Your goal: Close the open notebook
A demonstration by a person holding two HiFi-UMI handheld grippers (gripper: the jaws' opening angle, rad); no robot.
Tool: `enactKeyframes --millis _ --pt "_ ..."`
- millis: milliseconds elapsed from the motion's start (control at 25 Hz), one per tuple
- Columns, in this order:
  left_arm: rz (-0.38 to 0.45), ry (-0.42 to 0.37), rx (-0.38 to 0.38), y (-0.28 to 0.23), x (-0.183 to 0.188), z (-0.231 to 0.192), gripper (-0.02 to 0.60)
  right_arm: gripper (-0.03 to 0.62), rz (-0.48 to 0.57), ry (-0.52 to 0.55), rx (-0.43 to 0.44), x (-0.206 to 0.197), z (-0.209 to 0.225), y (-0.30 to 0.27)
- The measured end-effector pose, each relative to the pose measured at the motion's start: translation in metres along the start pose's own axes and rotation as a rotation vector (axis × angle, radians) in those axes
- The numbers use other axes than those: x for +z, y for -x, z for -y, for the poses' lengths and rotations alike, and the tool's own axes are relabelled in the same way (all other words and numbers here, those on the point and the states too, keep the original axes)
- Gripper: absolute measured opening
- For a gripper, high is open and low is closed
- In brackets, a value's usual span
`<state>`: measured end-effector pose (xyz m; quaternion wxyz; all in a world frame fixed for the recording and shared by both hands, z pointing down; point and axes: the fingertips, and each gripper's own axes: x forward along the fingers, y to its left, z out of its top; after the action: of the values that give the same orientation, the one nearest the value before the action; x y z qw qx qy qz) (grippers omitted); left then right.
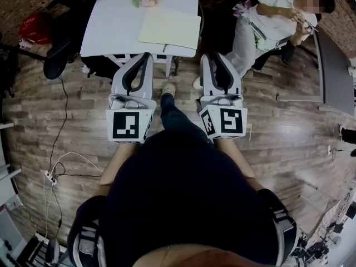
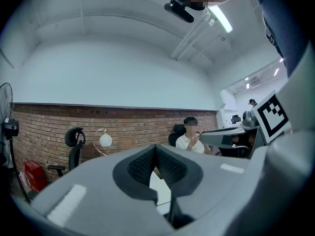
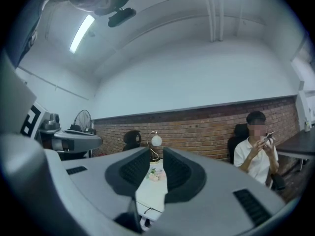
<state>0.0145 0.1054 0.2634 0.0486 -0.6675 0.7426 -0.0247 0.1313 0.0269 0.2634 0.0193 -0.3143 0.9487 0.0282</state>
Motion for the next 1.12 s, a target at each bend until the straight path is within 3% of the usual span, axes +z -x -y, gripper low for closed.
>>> enactKeyframes --millis 600,1120 --pt "-0.063 0.012 -0.052 -0.147 -0.009 -0.064 0.006 0.089 -0.018 -0.010 -0.026 -0.004 0.054 -0.145" --pt "-0.065 -0.003 -0.094 -0.237 -0.024 -0.094 0.006 0.089 -0.029 -0.014 -0.061 -0.022 0.091 -0.220"
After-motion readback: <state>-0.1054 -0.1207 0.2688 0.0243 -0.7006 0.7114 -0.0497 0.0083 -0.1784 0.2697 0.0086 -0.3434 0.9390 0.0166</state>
